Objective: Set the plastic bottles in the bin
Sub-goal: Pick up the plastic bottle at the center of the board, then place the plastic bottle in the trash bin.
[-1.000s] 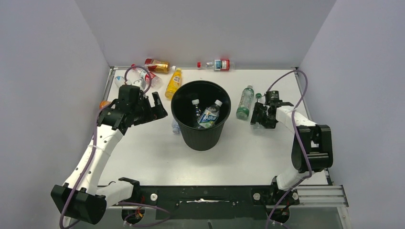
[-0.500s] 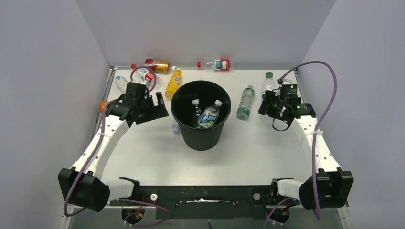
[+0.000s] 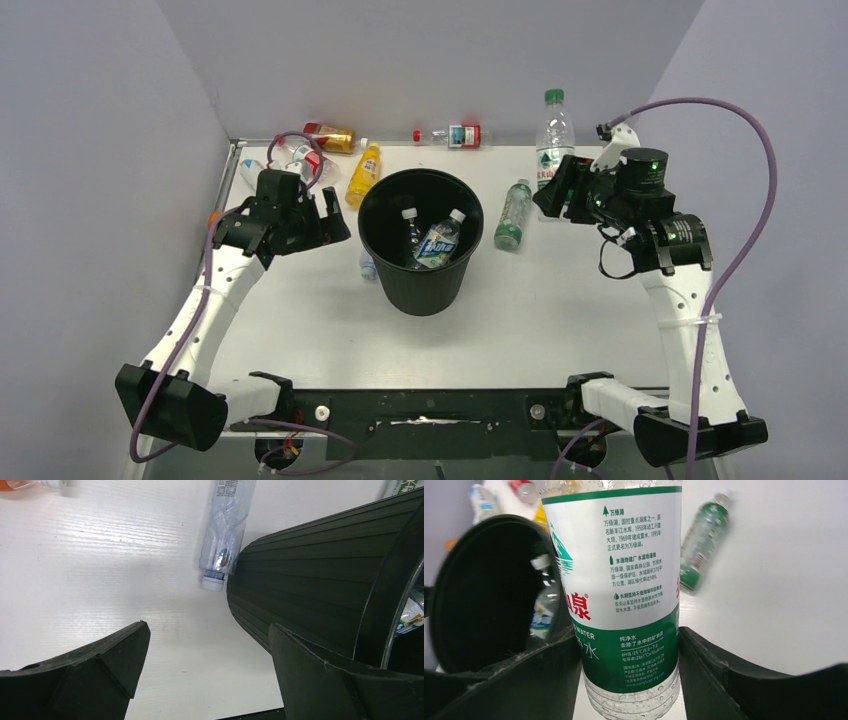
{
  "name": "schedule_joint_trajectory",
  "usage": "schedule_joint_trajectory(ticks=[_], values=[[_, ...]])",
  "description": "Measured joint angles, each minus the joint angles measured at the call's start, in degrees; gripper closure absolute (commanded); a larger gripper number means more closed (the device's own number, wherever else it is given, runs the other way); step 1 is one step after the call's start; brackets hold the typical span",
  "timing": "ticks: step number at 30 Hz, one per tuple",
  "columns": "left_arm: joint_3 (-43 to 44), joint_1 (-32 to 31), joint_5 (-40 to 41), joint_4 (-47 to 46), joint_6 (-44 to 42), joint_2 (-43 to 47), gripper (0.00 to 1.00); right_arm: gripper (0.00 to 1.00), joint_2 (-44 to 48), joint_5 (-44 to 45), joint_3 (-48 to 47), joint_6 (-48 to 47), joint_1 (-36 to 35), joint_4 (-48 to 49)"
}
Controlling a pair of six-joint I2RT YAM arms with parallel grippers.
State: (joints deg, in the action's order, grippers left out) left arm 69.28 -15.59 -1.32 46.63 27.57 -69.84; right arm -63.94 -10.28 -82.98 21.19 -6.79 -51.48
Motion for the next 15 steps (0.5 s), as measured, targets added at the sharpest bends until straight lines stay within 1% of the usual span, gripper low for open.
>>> schedule_joint_trajectory(ticks=[5, 11, 15], values=[[0.17, 0.0, 0.0, 0.24, -0.46, 0.02, 0.09, 0.54, 0.0, -3.19, -6.54, 0.66, -6.45, 0.02], [2.01, 0.0, 0.0, 0.72, -1.18, -0.02, 0.09, 0.54, -1.05, -6.84, -10.21, 2.6, -11.85, 1.11], [2.91, 0.0, 0.02, 0.74, -1.25, 0.0, 0.09, 0.54, -2.25, -9.25, -10.58, 3.89, -14.51, 3.54]])
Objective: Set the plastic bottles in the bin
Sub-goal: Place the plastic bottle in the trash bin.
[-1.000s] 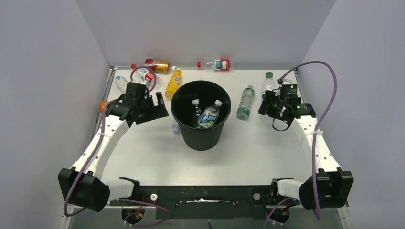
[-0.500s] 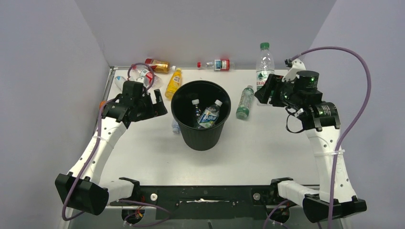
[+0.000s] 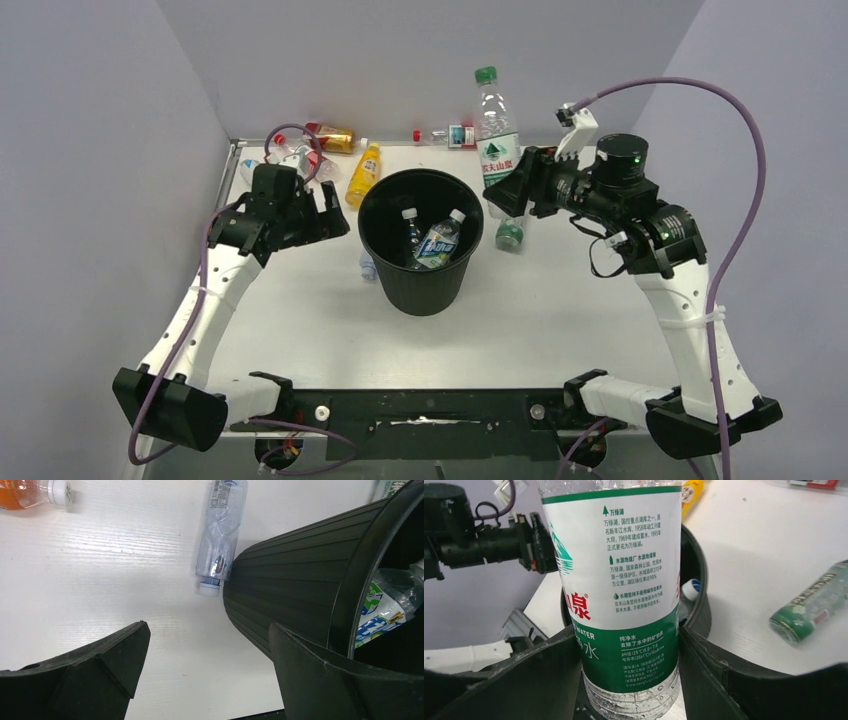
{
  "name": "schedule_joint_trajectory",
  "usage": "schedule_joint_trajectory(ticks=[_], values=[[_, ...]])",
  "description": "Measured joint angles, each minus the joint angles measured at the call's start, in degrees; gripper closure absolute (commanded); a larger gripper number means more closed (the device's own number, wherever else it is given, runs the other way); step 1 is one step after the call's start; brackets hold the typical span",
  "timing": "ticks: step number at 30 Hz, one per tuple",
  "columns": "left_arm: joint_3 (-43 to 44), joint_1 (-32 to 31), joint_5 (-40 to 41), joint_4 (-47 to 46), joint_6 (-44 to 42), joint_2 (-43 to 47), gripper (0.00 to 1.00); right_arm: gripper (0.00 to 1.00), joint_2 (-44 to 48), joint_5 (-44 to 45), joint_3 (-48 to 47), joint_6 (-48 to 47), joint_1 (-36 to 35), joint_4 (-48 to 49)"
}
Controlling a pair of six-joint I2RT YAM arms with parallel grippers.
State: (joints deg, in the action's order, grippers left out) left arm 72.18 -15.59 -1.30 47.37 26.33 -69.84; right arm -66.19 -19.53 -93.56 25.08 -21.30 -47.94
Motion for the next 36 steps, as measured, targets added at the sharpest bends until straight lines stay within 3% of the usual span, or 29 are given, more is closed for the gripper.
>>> schedule_joint_trajectory(ticks=[17, 23, 27, 28, 36], values=[[-0.79, 0.0, 1.07, 0.46, 0.24, 4.22, 0.09, 0.5, -14.67, 3.54, -4.81, 0.87, -17.31, 4.87], [-2.14, 0.2, 1.2, 0.52, 0.24, 4.66, 0.09, 0.33, -18.51, 5.6, -4.81, 0.83, -19.41, 5.05], [-2.84, 0.33, 1.31, 0.44, 0.24, 4.96, 0.09, 0.11, -18.97, 6.6, -4.81, 0.68, -19.69, 5.07], [-3.06, 0.33, 1.31, 0.44, 0.24, 5.03, 0.09, 0.02, -18.97, 6.91, -4.81, 0.5, -19.69, 5.11], [-4.42, 0.37, 1.53, 0.37, 0.24, 5.14, 0.09, 0.02, -19.96, 9.64, -7.82, -1.09, -19.67, 3.5]])
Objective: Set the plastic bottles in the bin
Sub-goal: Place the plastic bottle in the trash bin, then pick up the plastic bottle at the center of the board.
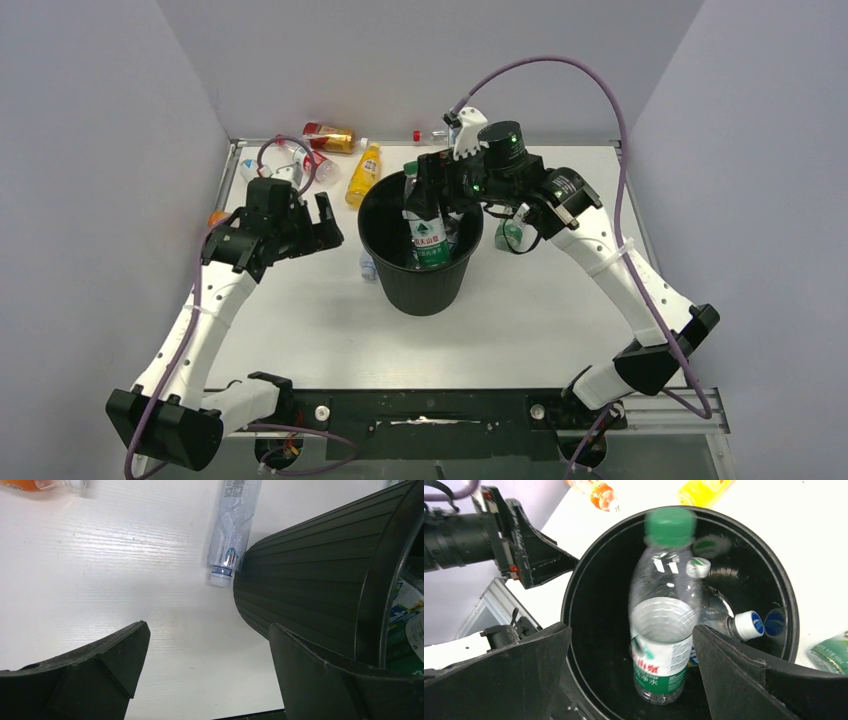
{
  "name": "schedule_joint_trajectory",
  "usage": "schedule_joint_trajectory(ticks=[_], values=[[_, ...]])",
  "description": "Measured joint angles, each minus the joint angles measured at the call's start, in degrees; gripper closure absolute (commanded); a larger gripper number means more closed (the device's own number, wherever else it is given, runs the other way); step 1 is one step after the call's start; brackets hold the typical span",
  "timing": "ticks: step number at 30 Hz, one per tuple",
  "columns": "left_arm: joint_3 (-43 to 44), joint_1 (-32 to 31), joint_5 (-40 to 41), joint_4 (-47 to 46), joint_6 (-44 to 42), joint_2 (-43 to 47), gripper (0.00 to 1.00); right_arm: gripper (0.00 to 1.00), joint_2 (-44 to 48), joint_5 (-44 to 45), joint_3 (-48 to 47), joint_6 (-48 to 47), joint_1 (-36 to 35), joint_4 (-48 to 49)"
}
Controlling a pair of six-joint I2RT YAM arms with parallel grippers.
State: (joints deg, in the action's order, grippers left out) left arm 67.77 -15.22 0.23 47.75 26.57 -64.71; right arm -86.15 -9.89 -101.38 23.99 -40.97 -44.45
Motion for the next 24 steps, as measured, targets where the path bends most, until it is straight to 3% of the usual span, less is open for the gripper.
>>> schedule_joint_trajectory(ticks=[9, 14, 24], values=[[-2.58, 0.02, 0.17, -1.27, 0.31, -0.28, 0.05, 0.02, 1.03, 2.95, -2.21, -0.87, 0.0, -1.62], [-4.46, 0.0, -0.28, -3.52, 1.18, -2.12, 0.06, 0.02, 6.08, 5.55, 1.03, -0.83, 1.36, -2.32], [-7.78, -0.72, -0.76, -9.57, 2.84, -7.87, 0.06, 0.02, 16.5, 8.13, 12.28, 1.38, 15.28, -2.78]])
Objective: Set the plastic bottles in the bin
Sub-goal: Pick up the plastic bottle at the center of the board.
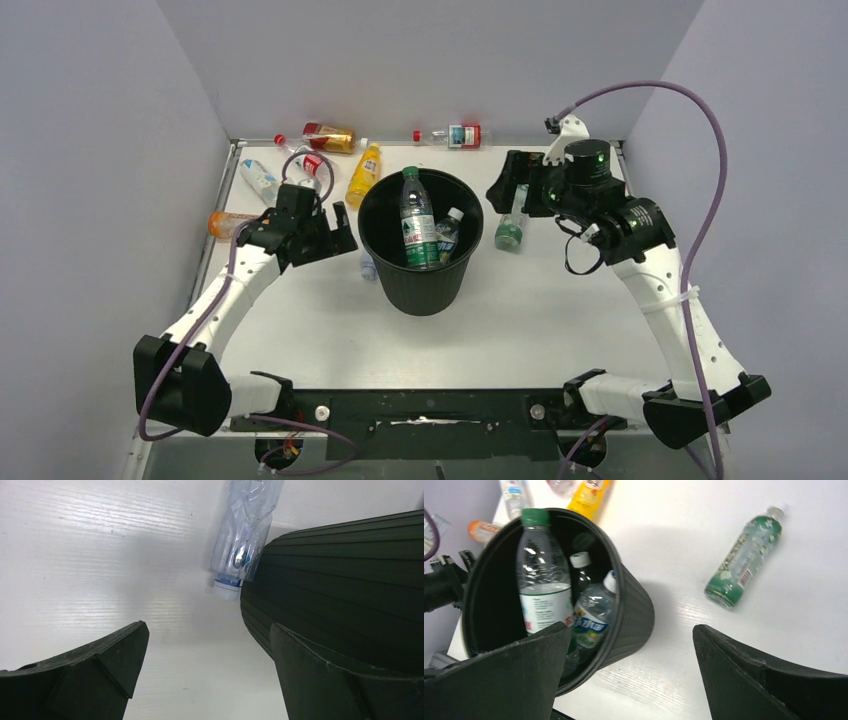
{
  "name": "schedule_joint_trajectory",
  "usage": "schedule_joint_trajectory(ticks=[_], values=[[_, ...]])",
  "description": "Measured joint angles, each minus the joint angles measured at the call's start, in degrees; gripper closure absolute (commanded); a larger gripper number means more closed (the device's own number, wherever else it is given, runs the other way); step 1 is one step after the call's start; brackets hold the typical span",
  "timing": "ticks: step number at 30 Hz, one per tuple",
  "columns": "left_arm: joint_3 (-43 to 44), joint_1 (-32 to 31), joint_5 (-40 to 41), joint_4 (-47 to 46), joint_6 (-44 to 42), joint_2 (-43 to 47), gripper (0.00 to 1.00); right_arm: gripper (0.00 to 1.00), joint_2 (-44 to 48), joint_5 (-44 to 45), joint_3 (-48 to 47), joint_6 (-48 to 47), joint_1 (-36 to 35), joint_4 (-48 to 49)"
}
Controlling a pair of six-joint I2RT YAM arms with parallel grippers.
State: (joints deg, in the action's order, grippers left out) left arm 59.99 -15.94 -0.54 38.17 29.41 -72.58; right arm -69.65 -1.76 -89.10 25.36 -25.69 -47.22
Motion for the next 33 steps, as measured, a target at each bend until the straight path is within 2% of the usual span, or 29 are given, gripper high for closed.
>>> schedule_joint_trajectory(ticks=[7, 15, 26, 28, 30, 33], values=[[-2.8, -2.08, 0.04, -4.9, 0.83, -5.77, 0.06, 0.02, 0.15, -0.9, 7.67, 1.14, 5.62, 0.04], [-3.1, -4.04, 0.94, -11.1, 1.31, -13.16, 0.06, 0.02, 0.46, -2.95, 11.41, 1.75, 6.4, 0.66], [2.36, -7.37, 4.33, -16.06, 0.04, -26.08, 0.07, 0.02, 2.89, -4.09, 13.77, 1.75, 7.76, 0.9], [2.91, -8.02, 4.85, -16.55, -0.13, -27.06, 0.11, 0.02, 3.21, -4.33, 14.27, 1.73, 8.02, 0.9], [3.43, -8.57, 5.25, -17.05, -0.31, -28.02, 0.2, 0.02, 3.41, -4.55, 14.69, 1.79, 8.15, 1.05], [3.96, -9.25, 5.64, -17.88, -0.52, -29.64, 0.41, 0.02, 3.67, -4.9, 15.06, 1.81, 8.48, 1.27]])
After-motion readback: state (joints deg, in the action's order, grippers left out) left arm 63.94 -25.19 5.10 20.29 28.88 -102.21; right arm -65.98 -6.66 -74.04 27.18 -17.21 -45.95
